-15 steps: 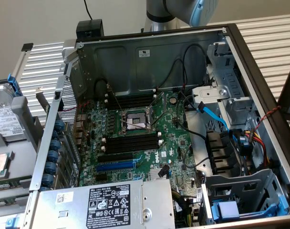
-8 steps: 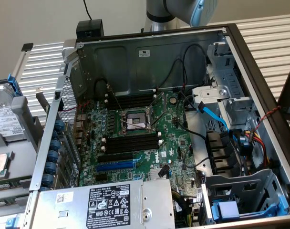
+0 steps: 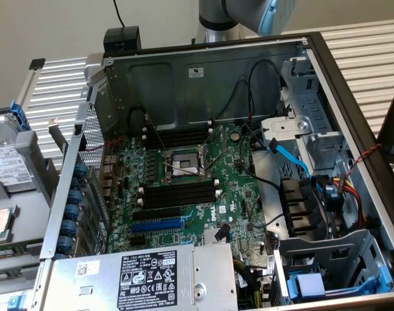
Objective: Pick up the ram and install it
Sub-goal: 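Pick up the ram and move it above insertion slot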
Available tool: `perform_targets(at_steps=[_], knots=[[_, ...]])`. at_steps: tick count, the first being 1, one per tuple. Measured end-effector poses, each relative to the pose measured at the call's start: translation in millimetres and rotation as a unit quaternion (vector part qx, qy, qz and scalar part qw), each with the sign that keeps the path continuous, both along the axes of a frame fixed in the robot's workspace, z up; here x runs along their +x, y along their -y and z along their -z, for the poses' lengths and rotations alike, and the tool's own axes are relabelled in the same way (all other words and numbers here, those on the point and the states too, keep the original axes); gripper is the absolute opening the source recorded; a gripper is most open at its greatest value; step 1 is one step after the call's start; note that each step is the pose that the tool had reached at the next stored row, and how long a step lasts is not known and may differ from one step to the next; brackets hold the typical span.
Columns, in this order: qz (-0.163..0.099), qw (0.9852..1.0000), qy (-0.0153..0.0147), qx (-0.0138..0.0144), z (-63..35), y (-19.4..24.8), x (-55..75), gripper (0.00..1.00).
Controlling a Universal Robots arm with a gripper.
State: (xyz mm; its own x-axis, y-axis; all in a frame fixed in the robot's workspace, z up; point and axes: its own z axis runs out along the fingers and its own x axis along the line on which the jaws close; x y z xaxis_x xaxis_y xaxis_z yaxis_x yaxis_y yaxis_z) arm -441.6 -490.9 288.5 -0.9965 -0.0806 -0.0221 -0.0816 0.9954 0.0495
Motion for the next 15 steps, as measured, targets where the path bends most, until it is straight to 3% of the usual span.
perform_targets(at_steps=[3,7,11,15], knots=[[-0.027,0.9996,0.0005,0.0000,0.0,0.0,-0.1,0.11],[-0.063,0.9980,0.0010,0.0000,0.0,0.0,0.0,0.11],[-0.100,0.9950,0.0014,0.0000,0.2,0.0,0.0,0.11],[-0.136,0.9907,0.0017,0.0001,0.7,0.0,0.0,0.11]])
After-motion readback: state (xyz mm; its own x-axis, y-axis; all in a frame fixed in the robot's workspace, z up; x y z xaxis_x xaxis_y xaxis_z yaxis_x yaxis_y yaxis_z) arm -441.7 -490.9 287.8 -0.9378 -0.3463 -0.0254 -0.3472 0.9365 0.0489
